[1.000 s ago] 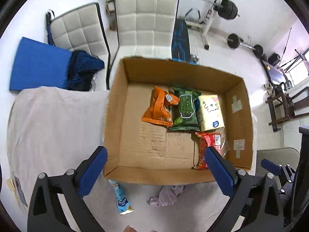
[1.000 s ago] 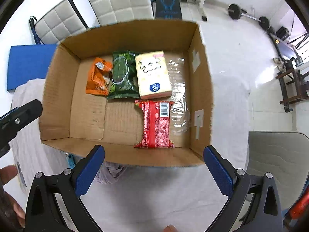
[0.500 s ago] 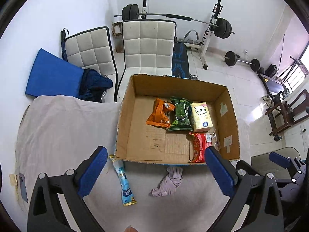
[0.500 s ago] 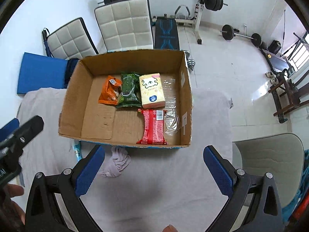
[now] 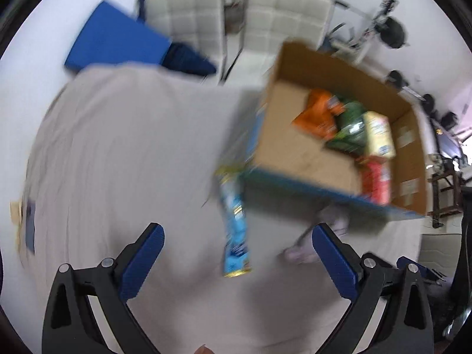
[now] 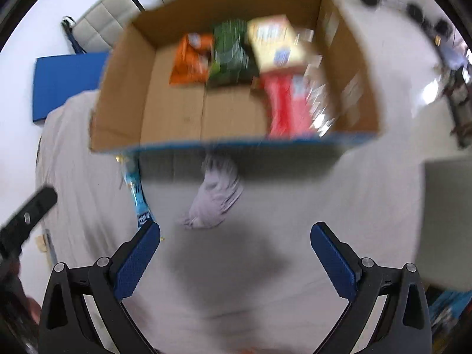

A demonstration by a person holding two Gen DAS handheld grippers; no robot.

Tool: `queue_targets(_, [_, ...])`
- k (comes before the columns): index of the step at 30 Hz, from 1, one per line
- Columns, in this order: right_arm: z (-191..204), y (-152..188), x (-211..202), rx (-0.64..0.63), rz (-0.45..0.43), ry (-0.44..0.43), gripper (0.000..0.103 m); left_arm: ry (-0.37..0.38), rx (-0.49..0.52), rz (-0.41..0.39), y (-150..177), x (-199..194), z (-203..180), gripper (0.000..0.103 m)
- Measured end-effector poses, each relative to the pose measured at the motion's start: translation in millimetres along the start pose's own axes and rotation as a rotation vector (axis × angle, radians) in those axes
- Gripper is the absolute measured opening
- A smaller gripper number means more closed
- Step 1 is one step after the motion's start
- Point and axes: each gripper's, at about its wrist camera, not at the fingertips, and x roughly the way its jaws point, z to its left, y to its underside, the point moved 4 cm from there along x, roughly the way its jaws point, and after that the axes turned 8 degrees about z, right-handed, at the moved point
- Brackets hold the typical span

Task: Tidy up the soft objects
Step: 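Grasp the blue ice-pop tube with the left tool while the right tool grasps the lilac towel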

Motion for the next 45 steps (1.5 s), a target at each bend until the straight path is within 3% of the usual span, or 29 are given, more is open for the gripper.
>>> queue_targets(4, [0.5,-6.4,55.4,0.071,0.065,-0.008,0.101,-0.04,-0.033,0.095,10.7,45.7,22.3,0.103])
queue_targets(6, [2.6,-10.6,74.3,0.086,0.079,0.005,0.096,-0.055,-0.043,0.142,13.7,68.8,29.8,0.103])
queue_targets(8, [4.8,-13.9,90.7,0.096,0.098,0.008,0.084,-0.061,-0.049,0.184,14.6,90.0,33.5,0.103])
queue_targets(11, [8.8,-16.7,95.6,0.114,0.054,0.005,0.082,-0.056,-0.056,0.224,14.3,111.3,33.9,0.103])
queue_targets(12, [11.5,-17.1,95.6,0.107,0.044,0.009,0.078,-0.046,-0.06,0.236,13.8,117.8,33.1,0.103])
queue_targets(16, [30.4,-13.1,95.5,0.056,0.059,-0.021,0.046,-0.018,-0.053,0.256,8.8,133.4,24.3,0.103])
queue_targets(22, [31.5,2.0,94.1,0.011,0.109,0.01,0.043,0.022,0.007,0.271,-2.0,150.5,0.9,0.101])
queue_targets(23, [28.9,5.8,93.5,0.006,0.121,0.007,0.043,0.026,0.022,0.267,-2.6,151.7,-3.3,0.088])
queue_targets(24, [23.7,14.3,93.0,-0.005,0.136,0.014,0.043,0.021,0.039,0.268,-1.3,153.5,-7.0,0.069])
queue_targets(26, [16.3,24.6,90.0,-0.027,0.159,0.024,0.043,0.007,0.066,0.284,4.2,158.0,-12.5,0.048])
queue_targets(30, [3.4,43.4,83.2,-0.062,0.198,0.053,0.043,-0.003,0.095,0.265,19.2,153.0,-17.2,0.026])
queue_targets(38, [-16.0,76.2,87.7,-0.123,0.284,0.134,0.043,0.066,0.087,0.334,113.7,131.5,-23.7,0.02])
queue_targets(45, [-18.0,77.6,110.8,-0.045,0.291,0.113,0.047,0.084,0.054,0.387,128.0,145.7,-25.1,0.028])
